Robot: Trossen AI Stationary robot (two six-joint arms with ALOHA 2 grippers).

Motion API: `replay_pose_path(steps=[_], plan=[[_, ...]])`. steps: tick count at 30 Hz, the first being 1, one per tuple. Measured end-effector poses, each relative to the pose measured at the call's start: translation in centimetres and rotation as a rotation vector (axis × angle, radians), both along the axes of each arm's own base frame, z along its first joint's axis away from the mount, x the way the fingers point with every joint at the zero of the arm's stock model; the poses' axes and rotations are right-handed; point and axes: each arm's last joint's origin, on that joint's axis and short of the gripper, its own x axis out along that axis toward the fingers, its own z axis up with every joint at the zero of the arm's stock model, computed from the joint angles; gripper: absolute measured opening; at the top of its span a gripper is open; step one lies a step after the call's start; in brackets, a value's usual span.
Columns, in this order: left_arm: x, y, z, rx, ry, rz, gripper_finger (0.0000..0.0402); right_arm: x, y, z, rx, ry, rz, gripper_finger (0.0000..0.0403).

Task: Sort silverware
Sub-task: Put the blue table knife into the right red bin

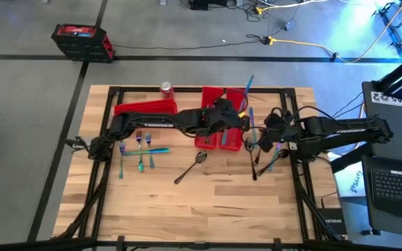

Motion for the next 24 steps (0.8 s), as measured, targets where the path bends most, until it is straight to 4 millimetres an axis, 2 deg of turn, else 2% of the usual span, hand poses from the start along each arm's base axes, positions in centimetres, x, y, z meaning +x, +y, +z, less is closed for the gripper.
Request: replay_pose_path(steps=[5,8,20,24], plan=[[0.9,0.5,-1.2,0.002,0.089,-0.003,0.0000,0.0,0.0,0.0,0.006,0.002,0.004,0.0156],[1.2,1.0,-2.1,-0.042,0.085,-0.002,0.0000,0.0,0.0,0.0,0.006,0.001,0.003,0.0156],[0.5,2.8,-3.2,-0.048,0.206,0.027,0.0000,0.0,0.0,0.0,0.012,0.001,0.007,0.0156],[0.7,2.6,-4.1,-0.078,0.232,-0.001,0.0000,0.0,0.0,0.0,0.012,0.001,0.007,0.0156]])
